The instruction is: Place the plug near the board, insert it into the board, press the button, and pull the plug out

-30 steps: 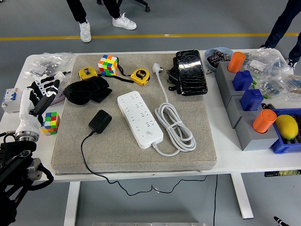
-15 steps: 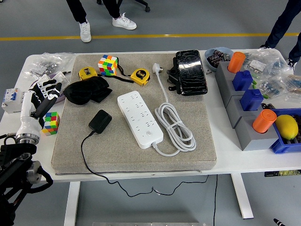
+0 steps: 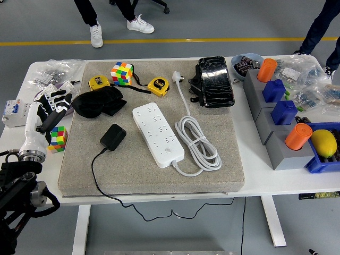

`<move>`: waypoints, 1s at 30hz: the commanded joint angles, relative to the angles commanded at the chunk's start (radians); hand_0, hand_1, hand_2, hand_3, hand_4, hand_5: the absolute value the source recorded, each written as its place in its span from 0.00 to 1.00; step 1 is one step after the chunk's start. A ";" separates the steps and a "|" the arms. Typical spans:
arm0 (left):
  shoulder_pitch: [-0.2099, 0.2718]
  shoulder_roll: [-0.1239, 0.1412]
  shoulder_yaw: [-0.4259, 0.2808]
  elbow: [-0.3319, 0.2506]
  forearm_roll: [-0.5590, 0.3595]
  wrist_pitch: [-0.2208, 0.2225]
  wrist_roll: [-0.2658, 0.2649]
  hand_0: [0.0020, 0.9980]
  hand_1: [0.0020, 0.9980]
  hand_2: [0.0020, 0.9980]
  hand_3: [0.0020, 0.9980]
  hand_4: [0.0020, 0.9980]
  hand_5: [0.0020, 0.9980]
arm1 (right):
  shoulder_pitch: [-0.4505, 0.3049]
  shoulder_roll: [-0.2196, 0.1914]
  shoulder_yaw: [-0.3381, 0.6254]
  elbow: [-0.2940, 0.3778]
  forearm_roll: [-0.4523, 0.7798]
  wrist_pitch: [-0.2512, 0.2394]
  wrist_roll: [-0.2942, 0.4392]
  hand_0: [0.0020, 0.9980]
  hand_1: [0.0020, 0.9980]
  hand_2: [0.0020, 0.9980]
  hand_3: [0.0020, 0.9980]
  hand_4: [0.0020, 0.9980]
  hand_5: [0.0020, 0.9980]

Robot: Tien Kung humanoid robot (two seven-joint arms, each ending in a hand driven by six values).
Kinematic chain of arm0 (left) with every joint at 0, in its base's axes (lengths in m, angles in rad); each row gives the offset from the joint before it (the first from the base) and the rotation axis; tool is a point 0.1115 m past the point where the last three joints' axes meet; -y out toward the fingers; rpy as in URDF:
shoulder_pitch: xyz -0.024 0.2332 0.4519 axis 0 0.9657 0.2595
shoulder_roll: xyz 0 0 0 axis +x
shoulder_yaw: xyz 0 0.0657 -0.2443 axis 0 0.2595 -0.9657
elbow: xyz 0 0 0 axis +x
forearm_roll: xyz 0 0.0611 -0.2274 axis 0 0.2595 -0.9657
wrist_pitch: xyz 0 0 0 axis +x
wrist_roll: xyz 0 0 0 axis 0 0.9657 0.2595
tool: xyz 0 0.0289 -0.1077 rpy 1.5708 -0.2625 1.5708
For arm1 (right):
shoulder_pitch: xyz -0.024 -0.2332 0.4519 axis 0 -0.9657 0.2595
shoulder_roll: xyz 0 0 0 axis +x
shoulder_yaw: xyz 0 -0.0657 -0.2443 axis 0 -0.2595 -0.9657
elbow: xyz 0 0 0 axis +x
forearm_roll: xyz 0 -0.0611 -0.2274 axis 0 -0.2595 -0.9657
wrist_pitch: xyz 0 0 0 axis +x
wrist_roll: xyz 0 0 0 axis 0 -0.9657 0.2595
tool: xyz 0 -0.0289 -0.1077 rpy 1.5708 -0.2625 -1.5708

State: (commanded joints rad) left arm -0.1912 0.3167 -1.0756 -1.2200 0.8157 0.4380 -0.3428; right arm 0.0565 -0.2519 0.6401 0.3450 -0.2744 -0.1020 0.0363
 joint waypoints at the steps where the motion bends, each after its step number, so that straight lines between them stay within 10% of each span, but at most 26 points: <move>1: 0.001 0.000 0.000 0.000 0.001 0.000 0.002 0.58 0.62 0.61 0.61 0.82 0.40 | -0.001 0.001 0.001 0.001 0.000 -0.001 0.003 0.57 0.64 0.61 0.54 0.92 0.49; 30: 0.001 -0.010 -0.011 -0.001 0.005 -0.002 0.026 0.59 0.62 0.61 0.61 0.82 0.41 | -0.011 -0.005 -0.015 -0.012 0.028 0.002 -0.006 0.57 0.64 0.61 0.54 0.93 0.49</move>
State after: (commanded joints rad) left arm -0.1902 0.3071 -1.0865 -1.2212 0.8211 0.4364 -0.3167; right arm 0.0460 -0.2569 0.6247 0.3332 -0.2461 -0.0998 0.0302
